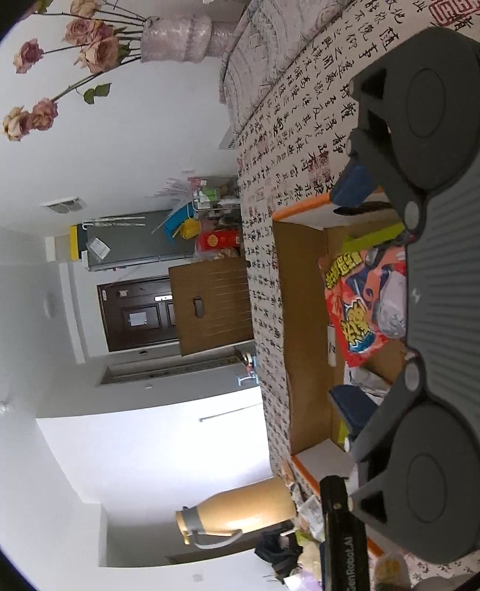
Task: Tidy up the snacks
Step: 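Open both grippers to drop the chip bag and packet into the box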
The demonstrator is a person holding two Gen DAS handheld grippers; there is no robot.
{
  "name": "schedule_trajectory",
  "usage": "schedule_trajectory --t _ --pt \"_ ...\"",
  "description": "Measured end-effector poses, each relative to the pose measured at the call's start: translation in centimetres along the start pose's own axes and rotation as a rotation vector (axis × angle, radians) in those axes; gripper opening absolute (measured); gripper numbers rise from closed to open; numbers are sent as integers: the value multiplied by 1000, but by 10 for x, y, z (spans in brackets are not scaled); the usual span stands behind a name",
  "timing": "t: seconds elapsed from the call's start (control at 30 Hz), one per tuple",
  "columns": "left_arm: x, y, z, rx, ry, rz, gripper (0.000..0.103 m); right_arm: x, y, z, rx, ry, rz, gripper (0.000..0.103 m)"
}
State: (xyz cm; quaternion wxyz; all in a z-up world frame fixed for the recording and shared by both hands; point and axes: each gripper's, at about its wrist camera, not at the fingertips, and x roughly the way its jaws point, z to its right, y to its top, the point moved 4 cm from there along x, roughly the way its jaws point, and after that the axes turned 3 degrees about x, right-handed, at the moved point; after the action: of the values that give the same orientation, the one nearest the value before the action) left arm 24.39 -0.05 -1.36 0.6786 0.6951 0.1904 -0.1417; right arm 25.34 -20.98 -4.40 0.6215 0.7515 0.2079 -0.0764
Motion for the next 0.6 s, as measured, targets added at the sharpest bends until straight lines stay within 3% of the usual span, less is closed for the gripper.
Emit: schedule_trajectory --t 0.6 --pt "-22 12 3 -5 1 28 103 -28 16 -10 -51 -13 55 103"
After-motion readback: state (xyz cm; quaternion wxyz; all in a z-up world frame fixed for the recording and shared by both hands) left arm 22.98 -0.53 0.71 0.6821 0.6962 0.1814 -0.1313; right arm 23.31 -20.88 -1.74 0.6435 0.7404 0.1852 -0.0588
